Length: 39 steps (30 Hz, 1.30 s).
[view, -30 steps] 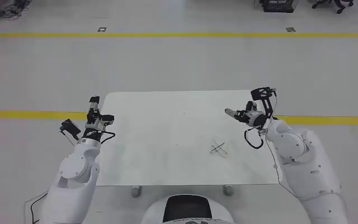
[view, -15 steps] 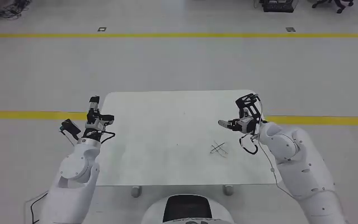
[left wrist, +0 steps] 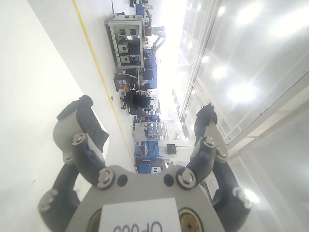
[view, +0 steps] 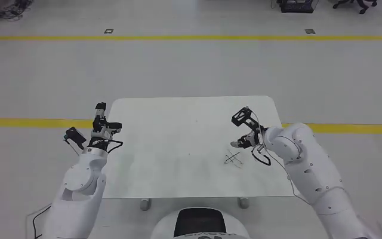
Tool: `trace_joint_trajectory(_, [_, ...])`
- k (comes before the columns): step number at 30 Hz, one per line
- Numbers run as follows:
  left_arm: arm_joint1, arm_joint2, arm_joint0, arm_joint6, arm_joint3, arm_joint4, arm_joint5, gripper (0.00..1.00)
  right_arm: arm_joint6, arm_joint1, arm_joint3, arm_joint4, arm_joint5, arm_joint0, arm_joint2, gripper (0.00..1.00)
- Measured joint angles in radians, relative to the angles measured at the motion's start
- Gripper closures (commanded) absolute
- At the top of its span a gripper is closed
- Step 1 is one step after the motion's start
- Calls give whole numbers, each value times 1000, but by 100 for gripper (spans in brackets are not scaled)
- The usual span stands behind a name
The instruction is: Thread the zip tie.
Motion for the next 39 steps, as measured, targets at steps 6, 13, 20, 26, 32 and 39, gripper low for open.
trace_joint_trajectory(6, [0,0,0,0,0,0,0,0,39,-3,28,-6,-19,21,-39,0])
trace_joint_trajectory(13, [0,0,0,0,0,0,0,0,44,-2,29,-12,-20,20,-45,0])
trace_joint_trajectory(20, [0,0,0,0,0,0,0,0,158,-13,70,-75,-31,69,-140,0])
trace_joint_trajectory(26, [0,0,0,0,0,0,0,0,195,-17,95,-53,-34,93,-172,0])
trace_joint_trajectory(32, [0,0,0,0,0,0,0,0,176,-18,103,-56,-33,88,-176,0])
trace_joint_trajectory(39, [0,0,0,0,0,0,0,0,157,-32,216,-11,-34,151,-234,0])
